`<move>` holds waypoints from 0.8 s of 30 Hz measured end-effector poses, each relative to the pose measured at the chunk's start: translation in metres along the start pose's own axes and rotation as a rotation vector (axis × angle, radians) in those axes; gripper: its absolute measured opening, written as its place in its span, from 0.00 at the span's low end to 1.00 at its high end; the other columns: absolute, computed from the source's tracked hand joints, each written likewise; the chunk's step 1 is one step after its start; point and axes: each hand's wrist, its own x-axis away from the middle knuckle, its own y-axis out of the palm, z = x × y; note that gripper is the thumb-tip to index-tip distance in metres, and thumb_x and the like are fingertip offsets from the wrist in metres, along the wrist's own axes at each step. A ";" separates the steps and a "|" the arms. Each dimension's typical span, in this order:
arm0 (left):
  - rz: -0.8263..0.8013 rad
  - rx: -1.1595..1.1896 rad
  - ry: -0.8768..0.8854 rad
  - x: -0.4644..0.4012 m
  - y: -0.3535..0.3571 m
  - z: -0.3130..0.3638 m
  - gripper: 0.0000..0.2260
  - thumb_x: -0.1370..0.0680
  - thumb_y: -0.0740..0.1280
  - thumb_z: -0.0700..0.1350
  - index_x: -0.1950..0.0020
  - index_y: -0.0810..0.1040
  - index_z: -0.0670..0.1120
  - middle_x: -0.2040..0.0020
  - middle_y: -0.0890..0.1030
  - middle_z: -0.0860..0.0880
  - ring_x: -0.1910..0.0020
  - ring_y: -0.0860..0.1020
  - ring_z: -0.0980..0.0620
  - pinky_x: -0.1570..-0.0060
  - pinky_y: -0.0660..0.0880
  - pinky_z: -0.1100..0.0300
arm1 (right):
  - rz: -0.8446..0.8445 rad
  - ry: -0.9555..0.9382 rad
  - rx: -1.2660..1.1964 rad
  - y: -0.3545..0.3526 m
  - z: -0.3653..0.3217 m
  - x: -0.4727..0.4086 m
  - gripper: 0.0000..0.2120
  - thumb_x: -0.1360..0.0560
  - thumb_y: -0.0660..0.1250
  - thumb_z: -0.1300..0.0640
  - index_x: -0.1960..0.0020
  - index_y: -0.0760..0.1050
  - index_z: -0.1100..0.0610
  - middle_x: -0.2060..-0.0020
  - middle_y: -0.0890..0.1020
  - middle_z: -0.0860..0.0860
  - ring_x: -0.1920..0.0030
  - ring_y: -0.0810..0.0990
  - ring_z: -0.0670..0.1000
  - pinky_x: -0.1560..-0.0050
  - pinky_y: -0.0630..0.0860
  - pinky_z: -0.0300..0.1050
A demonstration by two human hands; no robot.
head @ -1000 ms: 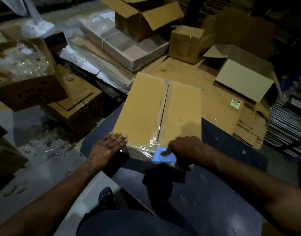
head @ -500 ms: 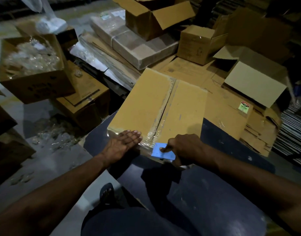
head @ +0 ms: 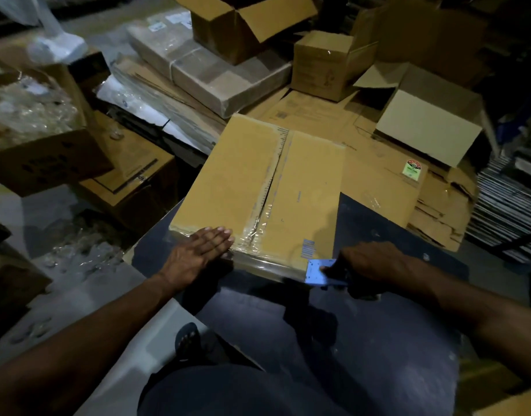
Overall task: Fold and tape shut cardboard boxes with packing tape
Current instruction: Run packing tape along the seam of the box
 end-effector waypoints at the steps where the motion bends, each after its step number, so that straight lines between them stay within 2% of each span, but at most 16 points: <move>1: -0.015 -0.004 -0.001 0.000 -0.001 0.000 0.25 0.12 0.56 0.43 0.13 0.65 0.44 0.13 0.63 0.45 0.14 0.62 0.47 0.19 0.68 0.42 | 0.007 -0.003 -0.006 0.001 0.002 0.000 0.23 0.19 0.63 0.30 0.33 0.78 0.44 0.43 0.84 0.49 0.44 0.85 0.53 0.48 0.82 0.52; 4: -0.093 -0.031 -0.008 0.002 -0.009 0.005 0.28 0.13 0.59 0.46 0.12 0.62 0.44 0.12 0.61 0.45 0.13 0.60 0.46 0.17 0.65 0.41 | -0.008 -0.016 -0.012 0.003 0.001 -0.004 0.25 0.18 0.62 0.31 0.29 0.77 0.44 0.39 0.84 0.50 0.39 0.83 0.54 0.48 0.79 0.51; 8: -0.045 -0.037 -0.111 -0.024 -0.030 0.056 0.33 0.15 0.64 0.61 0.16 0.70 0.42 0.15 0.68 0.41 0.14 0.63 0.44 0.17 0.62 0.40 | -0.009 0.010 -0.079 0.011 0.003 -0.012 0.21 0.21 0.72 0.38 0.31 0.77 0.43 0.38 0.82 0.50 0.40 0.83 0.55 0.43 0.82 0.53; 10: -0.055 0.019 -0.015 -0.058 -0.027 0.099 0.37 0.17 0.66 0.64 0.15 0.67 0.42 0.14 0.66 0.42 0.15 0.64 0.44 0.15 0.60 0.43 | -0.022 -0.006 -0.121 0.013 0.005 -0.015 0.22 0.22 0.74 0.41 0.29 0.77 0.42 0.40 0.82 0.48 0.40 0.83 0.56 0.43 0.81 0.52; 12: -0.170 0.011 0.091 -0.088 -0.010 0.137 0.41 0.17 0.61 0.69 0.12 0.61 0.42 0.13 0.62 0.41 0.13 0.61 0.44 0.14 0.57 0.44 | -0.014 -0.025 -0.124 0.013 0.005 -0.013 0.24 0.23 0.76 0.45 0.29 0.78 0.42 0.48 0.83 0.47 0.46 0.84 0.55 0.47 0.83 0.53; 14: -0.287 -0.027 0.088 -0.100 0.004 0.155 0.44 0.17 0.58 0.72 0.11 0.58 0.42 0.12 0.58 0.42 0.12 0.56 0.45 0.14 0.55 0.44 | 0.010 -0.047 -0.107 0.014 0.005 -0.010 0.28 0.28 0.77 0.51 0.28 0.78 0.41 0.47 0.85 0.50 0.48 0.84 0.55 0.53 0.83 0.52; 16: -0.292 -0.029 0.068 -0.097 0.012 0.157 0.44 0.18 0.60 0.71 0.12 0.59 0.42 0.11 0.57 0.43 0.12 0.56 0.45 0.15 0.59 0.43 | 0.012 -0.061 -0.121 0.021 0.007 -0.007 0.34 0.30 0.75 0.52 0.25 0.76 0.40 0.41 0.84 0.51 0.46 0.83 0.55 0.54 0.83 0.52; 19: -0.261 0.020 0.060 -0.094 0.010 0.153 0.44 0.19 0.63 0.69 0.12 0.60 0.43 0.11 0.59 0.44 0.12 0.59 0.46 0.16 0.61 0.44 | 0.027 -0.070 -0.178 0.030 0.014 0.002 0.36 0.30 0.73 0.52 0.23 0.73 0.42 0.37 0.82 0.50 0.42 0.82 0.55 0.54 0.80 0.49; 22: -0.227 0.021 0.063 -0.094 0.011 0.152 0.45 0.19 0.64 0.68 0.11 0.58 0.43 0.11 0.58 0.44 0.12 0.57 0.47 0.16 0.61 0.44 | 0.047 -0.065 -0.202 0.042 0.030 0.010 0.34 0.30 0.73 0.52 0.24 0.74 0.42 0.41 0.83 0.49 0.47 0.83 0.53 0.62 0.73 0.45; 24: -0.221 0.022 0.069 -0.093 0.011 0.152 0.45 0.20 0.65 0.68 0.11 0.56 0.43 0.11 0.58 0.44 0.12 0.57 0.47 0.17 0.62 0.44 | 0.048 -0.052 -0.168 0.046 0.043 0.022 0.33 0.28 0.75 0.49 0.24 0.73 0.39 0.43 0.83 0.48 0.48 0.83 0.51 0.63 0.75 0.45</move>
